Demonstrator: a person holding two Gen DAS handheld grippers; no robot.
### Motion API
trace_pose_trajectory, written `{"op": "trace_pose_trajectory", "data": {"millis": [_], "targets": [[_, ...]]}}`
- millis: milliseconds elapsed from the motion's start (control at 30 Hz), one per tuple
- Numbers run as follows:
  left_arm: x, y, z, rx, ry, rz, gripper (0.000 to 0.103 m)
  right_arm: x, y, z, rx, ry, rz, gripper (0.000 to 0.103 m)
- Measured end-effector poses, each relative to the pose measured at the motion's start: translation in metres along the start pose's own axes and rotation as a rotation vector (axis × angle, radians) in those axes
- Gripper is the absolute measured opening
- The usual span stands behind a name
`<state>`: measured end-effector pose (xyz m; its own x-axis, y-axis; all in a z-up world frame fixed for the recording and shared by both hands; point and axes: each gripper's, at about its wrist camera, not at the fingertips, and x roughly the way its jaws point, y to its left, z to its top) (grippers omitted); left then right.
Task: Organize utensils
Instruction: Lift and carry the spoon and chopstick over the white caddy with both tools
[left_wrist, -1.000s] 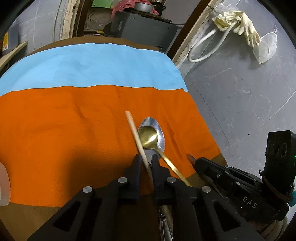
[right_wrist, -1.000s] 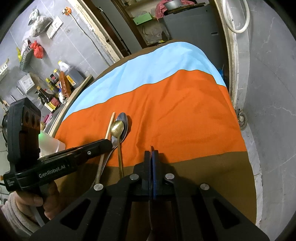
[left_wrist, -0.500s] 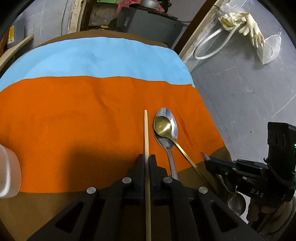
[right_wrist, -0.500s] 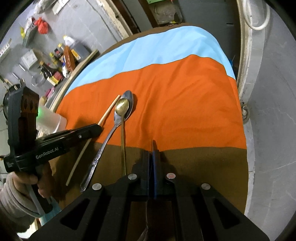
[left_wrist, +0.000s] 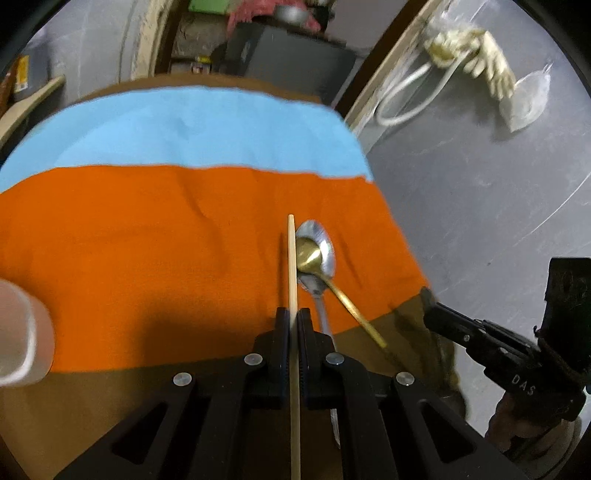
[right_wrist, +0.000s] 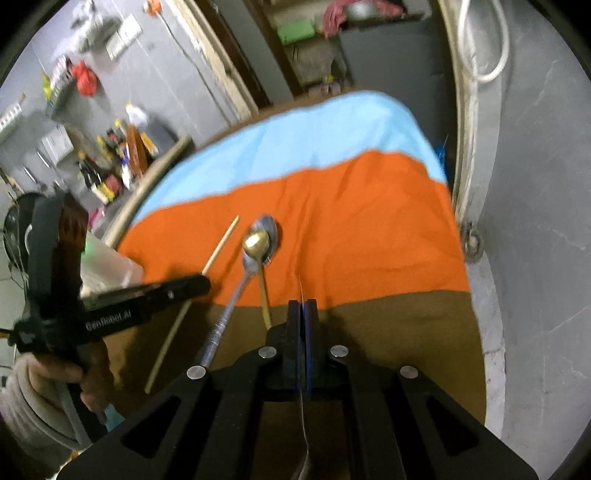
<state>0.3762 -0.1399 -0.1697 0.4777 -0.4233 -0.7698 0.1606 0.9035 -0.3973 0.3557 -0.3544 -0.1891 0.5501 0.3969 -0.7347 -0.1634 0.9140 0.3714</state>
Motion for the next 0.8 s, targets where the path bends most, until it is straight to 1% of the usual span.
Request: {"op": "trace_pose_trajectory", "data": {"millis": [133,267,300,433,567,700,800], "targets": [[-0.035,0.000,-0.008,-0.024,-0.121,-0.042,0.005,-0.027,0.006,-0.001,0.016,-0.113,0.019,0.002],[-0.069,-0.003,-0.011,0.004,-0.242,-0.048,0.005,-0.051,0.019,0.000,0.000,-0.204,0.021,0.002],[-0.076,-0.003,-0.011,0.012,-0.263,-0.050,0.005,-0.058,0.025,0.001,-0.004,-0.235,0.024,0.002],[-0.105,-0.004,-0.008,0.037,-0.351,-0.056,0.005,-0.077,0.046,0.008,-0.030,-0.310,0.020,0.002],[-0.136,0.008,-0.002,0.023,-0.427,-0.069,0.005,-0.095,0.074,0.016,-0.073,-0.375,0.021,0.002],[-0.164,0.021,0.004,-0.005,-0.493,-0.069,0.005,-0.112,0.103,0.029,-0.108,-0.433,0.056,0.002],[-0.187,0.041,0.010,-0.027,-0.544,-0.048,0.005,-0.119,0.129,0.041,-0.140,-0.474,0.095,0.002]]}}
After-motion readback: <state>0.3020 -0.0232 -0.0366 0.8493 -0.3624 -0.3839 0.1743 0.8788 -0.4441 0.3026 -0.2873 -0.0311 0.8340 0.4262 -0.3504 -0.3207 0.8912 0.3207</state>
